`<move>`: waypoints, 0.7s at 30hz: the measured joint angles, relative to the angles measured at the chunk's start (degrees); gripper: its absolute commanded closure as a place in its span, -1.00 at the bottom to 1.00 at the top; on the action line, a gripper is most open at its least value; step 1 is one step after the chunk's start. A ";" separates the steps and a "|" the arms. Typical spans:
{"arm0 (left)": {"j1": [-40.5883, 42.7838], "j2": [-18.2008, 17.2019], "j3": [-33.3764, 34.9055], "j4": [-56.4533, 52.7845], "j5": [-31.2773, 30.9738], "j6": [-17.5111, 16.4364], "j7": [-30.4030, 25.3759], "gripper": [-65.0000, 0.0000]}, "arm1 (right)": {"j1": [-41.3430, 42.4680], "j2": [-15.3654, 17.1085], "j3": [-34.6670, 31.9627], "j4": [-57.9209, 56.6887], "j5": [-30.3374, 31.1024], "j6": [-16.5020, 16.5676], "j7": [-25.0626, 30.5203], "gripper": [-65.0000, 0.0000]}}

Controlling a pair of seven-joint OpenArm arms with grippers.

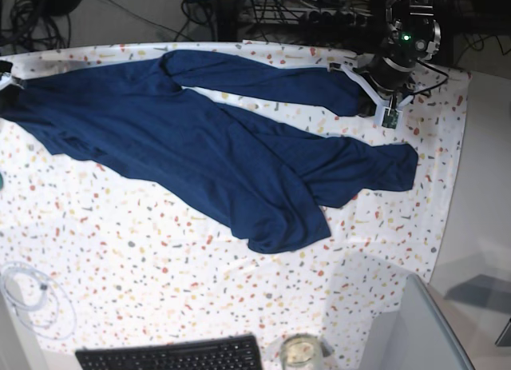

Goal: Layout the t-shirt on the table in an organized manner, then fold the t-shirt properly
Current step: 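Reach the left gripper down to the shirt hem and grasp it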

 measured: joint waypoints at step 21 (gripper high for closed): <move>-27.10 4.04 -1.42 -20.70 -34.21 0.33 17.00 0.02 | 0.70 0.02 -0.26 0.00 -0.02 -0.02 -0.02 1.00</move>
